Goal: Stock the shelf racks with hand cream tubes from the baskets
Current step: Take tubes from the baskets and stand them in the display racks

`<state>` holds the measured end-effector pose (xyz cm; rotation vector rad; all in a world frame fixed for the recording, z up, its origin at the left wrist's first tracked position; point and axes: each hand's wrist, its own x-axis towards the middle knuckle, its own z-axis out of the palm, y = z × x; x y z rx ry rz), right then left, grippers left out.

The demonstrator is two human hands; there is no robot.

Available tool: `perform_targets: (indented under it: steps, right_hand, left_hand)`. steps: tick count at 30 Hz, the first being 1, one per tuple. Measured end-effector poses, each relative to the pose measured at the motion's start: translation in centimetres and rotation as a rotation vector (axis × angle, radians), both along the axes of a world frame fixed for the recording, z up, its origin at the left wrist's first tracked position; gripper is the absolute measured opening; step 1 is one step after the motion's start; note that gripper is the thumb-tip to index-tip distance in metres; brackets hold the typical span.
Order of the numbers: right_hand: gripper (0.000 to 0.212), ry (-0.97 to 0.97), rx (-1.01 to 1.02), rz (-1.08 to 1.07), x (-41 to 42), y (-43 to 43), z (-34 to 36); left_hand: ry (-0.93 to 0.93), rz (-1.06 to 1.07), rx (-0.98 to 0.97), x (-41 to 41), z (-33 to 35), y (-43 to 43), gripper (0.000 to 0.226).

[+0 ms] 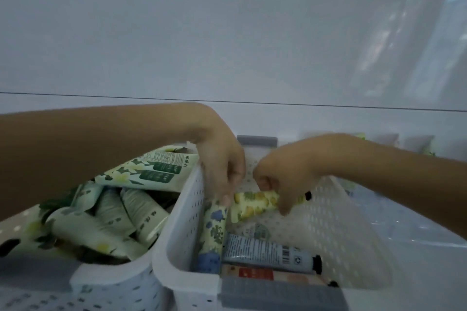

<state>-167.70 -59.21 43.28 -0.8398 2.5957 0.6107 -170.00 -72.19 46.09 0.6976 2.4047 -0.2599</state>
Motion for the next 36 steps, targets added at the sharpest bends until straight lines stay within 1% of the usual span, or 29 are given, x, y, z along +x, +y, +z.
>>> perform_targets:
  steps: [1, 2, 4, 6, 8, 11, 14, 19, 22, 23, 25, 29, 32, 36]
  right_hand:
    - [0.04, 0.015, -0.035, -0.011, 0.0, 0.3, 0.6]
    - [0.038, 0.031, -0.063, -0.014, 0.0, 0.7, 1.2]
    - [0.036, 0.075, -0.121, -0.009, 0.2, 1.5, 2.3]
    - [0.042, 0.117, -0.218, -0.028, 0.3, 2.5, 3.5]
    - [0.041, 0.123, -0.361, -0.059, 0.7, 3.8, 4.6]
    - [0.028, 0.034, -0.732, -0.131, 1.6, 5.7, 5.6]
    - [0.026, -0.027, -1.092, -0.214, 2.4, 8.1, 5.2]
    - [0.026, -0.108, -1.673, -0.363, 4.2, 12.9, 3.5]
    - [0.02, -0.21, -1.919, -0.421, 5.6, 16.8, 3.0]
    - [0.02, -0.25, -1.964, -0.435, 6.2, 18.2, 2.9]
    - [0.02, -0.296, -1.989, -0.462, 7.6, 21.1, 2.5]
    - [0.018, -0.27, -2.065, -0.567, 10.4, 26.9, 0.5]
    - [0.017, -0.244, -2.124, -0.632, 11.6, 30.4, -1.5]
    - [0.017, -0.182, -2.144, -0.715, 12.7, 34.6, -3.9]
  left_hand:
    - [0.016, -0.001, 0.064, -0.5, 0.3, -0.1, 0.022]
    - [-0.019, 0.001, 0.109, -0.6, 0.9, -0.1, 0.022]
    - [-0.032, -0.001, 0.188, -0.5, 2.4, -0.4, 0.021]
    - [-0.023, 0.067, 0.326, -0.4, 4.3, -1.0, 0.019]
    - [0.031, 0.166, 0.507, -0.2, 5.6, -1.7, 0.016]
    - [0.138, 0.274, 0.82, 0.0, 6.6, -2.1, 0.018]
    - [0.239, 0.324, 1.092, 0.7, 6.8, -0.8, 0.012]
    - [0.419, 0.315, 1.332, 2.8, 6.8, 5.1, 0.01]
    - [0.436, 0.335, 1.479, 4.2, 6.7, 10.5, 0.015]
    - [0.425, 0.339, 1.523, 4.7, 6.5, 12.4, 0.018]
    - [0.408, 0.323, 1.577, 5.7, 5.9, 16.5, 0.025]
    - [0.389, 0.344, 1.653, 7.9, 3.5, 24.5, 0.031]
    - [0.371, 0.453, 1.767, 8.4, 0.7, 28.8, 0.032]
    - [0.189, 0.664, 1.943, 9.5, -3.3, 33.8, 0.029]
